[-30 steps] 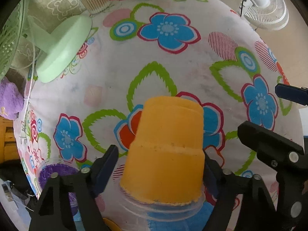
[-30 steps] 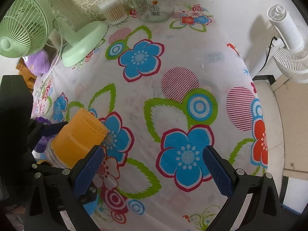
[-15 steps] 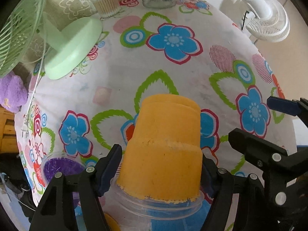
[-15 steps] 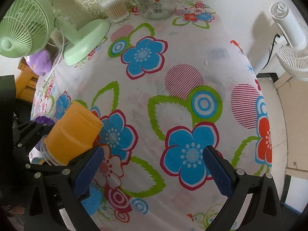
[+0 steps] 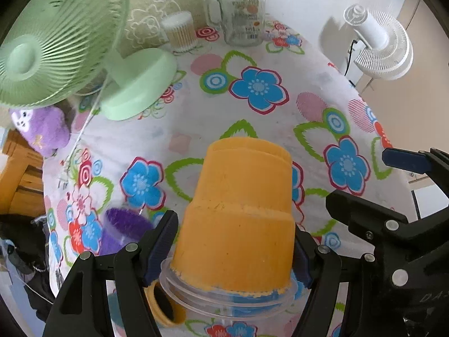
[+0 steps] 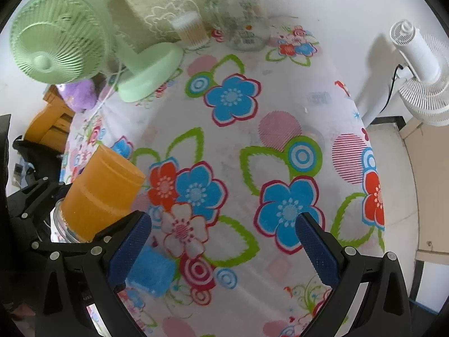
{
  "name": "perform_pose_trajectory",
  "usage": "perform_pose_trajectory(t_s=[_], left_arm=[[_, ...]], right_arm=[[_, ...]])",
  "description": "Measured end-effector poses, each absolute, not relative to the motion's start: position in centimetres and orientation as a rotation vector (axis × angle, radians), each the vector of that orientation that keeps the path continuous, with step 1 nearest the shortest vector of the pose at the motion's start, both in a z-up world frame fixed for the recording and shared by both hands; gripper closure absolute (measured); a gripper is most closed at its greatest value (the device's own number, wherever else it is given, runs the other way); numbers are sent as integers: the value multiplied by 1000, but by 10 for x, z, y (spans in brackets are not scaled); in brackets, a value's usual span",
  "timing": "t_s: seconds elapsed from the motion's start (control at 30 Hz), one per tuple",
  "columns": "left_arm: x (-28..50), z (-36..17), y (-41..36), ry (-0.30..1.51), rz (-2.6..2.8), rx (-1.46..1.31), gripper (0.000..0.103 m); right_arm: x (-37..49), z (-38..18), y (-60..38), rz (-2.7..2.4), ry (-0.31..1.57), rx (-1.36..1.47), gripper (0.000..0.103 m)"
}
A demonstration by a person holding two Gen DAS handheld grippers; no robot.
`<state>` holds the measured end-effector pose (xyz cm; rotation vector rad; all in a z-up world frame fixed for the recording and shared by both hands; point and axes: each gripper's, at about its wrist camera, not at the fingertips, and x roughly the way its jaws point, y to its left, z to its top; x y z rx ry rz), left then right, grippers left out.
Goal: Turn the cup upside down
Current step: 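Carry the upside-down orange cup with the left gripper over the table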
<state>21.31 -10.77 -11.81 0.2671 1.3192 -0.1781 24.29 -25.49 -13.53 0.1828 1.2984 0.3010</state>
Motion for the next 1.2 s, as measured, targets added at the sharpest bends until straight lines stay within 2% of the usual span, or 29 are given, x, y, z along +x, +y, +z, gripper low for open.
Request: perform_pose_trajectory(t_s=[0.6, 1.2], left_arm=[[133, -100, -51, 1267, -70, 65, 28], [58, -133, -7, 1289, 30, -149, 28]], right_arm=[[173, -95, -202, 367, 1271, 90, 0], [111, -105, -156, 388, 1300, -39, 0]])
